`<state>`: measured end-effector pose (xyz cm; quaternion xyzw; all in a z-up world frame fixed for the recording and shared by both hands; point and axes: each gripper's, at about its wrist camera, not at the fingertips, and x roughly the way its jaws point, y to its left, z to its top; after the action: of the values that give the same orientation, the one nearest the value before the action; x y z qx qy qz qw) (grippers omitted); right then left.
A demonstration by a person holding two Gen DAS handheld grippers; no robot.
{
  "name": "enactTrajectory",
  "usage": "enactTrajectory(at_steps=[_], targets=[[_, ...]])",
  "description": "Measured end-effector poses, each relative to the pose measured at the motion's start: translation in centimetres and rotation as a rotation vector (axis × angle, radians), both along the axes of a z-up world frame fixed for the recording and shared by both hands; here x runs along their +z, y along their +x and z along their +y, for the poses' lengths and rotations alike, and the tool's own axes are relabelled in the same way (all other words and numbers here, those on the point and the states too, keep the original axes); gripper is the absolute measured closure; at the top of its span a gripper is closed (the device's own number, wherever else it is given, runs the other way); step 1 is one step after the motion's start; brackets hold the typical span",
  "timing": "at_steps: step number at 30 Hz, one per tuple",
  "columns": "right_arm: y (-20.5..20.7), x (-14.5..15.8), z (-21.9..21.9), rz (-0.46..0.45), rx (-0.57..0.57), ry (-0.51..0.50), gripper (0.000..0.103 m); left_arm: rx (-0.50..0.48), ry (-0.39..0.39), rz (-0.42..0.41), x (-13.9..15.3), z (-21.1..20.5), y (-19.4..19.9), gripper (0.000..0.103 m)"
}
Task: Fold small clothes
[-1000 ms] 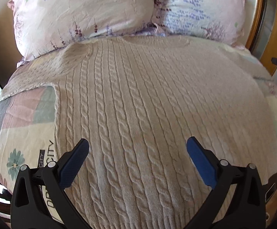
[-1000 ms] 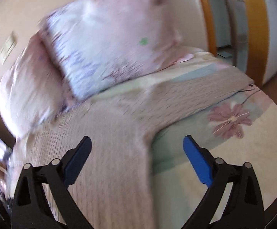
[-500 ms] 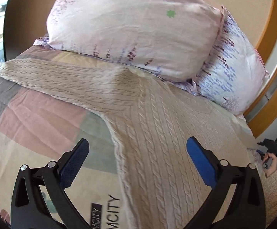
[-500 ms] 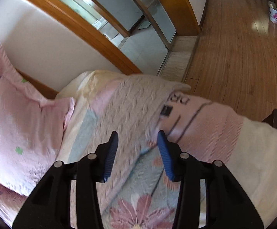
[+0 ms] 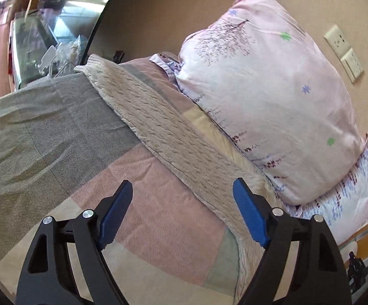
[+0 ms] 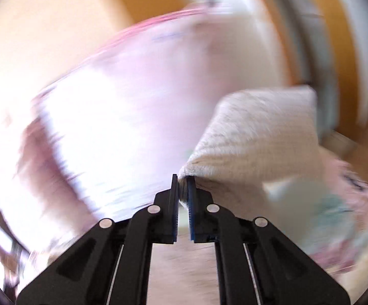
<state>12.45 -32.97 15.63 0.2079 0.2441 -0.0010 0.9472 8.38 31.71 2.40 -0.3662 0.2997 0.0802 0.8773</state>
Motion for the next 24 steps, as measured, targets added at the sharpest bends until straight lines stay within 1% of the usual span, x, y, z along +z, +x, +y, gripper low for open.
enactTrajectory(at_steps=[1,2,3,4,5,6,7,8,9,10,11,12,13,15,17,19,20,21,22,24], targets=[[0.6,-0.3,4.8,0.011,0.135,-0.021,0.097,0.013,-0.009,0.004,-0.2,0.4,0.3,0.023],[1.3,-1.5,9.5,0.059,0.276,-0.044,0.095,0.028,-0.010,0.009,-0.3,0.7,0.6,0.023],[1.6,-2.9,13.2,0.125,0.387,-0.061,0.093,0.045,-0.006,0.013,-0.4,1.1,0.8,0.025],[1.9,-4.6,16.6,0.203,0.481,-0.071,0.081,0.061,-0.004,0.019,-0.6,1.6,1.2,0.026],[1.9,-5.6,18.5,0.258,0.528,-0.082,0.066,0.079,-0.007,0.028,-0.8,2.1,1.4,0.027],[1.6,-6.4,19.8,0.288,0.553,-0.090,0.062,0.092,-0.026,0.034,-1.1,2.8,1.8,0.030],[1.1,-6.6,20.1,0.285,0.556,-0.088,0.057,0.103,-0.052,0.037,-1.4,3.6,2.2,0.035],[0.6,-6.4,19.6,0.265,0.533,-0.092,0.046,0.119,-0.075,0.045,-1.8,4.4,2.5,0.038],[0.2,-5.9,18.9,0.247,0.501,-0.099,0.039,0.142,-0.095,0.057,-2.1,5.3,2.9,0.042],[-0.3,-5.3,17.7,0.225,0.456,-0.100,0.027,0.165,-0.112,0.071,-2.5,6.2,3.3,0.044],[-0.1,-4.5,15.3,0.214,0.423,-0.093,0.024,0.186,-0.134,0.077,-3.0,7.1,3.8,0.047],[-0.5,-4.0,13.5,0.210,0.393,-0.085,0.023,0.206,-0.160,0.081,-3.4,8.0,4.1,0.051],[-0.9,-3.7,12.1,0.212,0.363,-0.079,0.022,0.223,-0.194,0.067,-3.8,8.8,4.4,0.054],[-1.4,-3.7,9.0,0.216,0.294,-0.068,0.020,0.266,-0.243,0.045,-4.2,10.5,4.8,0.055],[-0.5,-4.5,6.5,0.222,0.234,-0.060,0.019,0.298,-0.266,0.040,-4.4,11.7,5.4,0.057],[-1.0,-4.6,4.6,0.223,0.193,-0.038,0.019,0.336,-0.303,0.029,-4.9,12.8,5.6,0.071],[-1.3,-5.3,4.7,0.221,0.179,-0.031,0.019,0.345,-0.322,0.028,-5.1,13.2,5.7,0.078],[-1.6,-5.7,4.3,0.222,0.165,-0.025,0.019,0.339,-0.332,0.029,-5.2,13.2,5.9,0.096],[-1.7,-6.1,4.0,0.223,0.154,-0.023,0.019,0.324,-0.324,0.015,-4.6,12.8,6.1,0.096],[-2.3,-6.5,3.0,0.231,0.136,-0.026,0.019,0.249,-0.232,-0.037,-1.7,10.8,6.3,0.097]])
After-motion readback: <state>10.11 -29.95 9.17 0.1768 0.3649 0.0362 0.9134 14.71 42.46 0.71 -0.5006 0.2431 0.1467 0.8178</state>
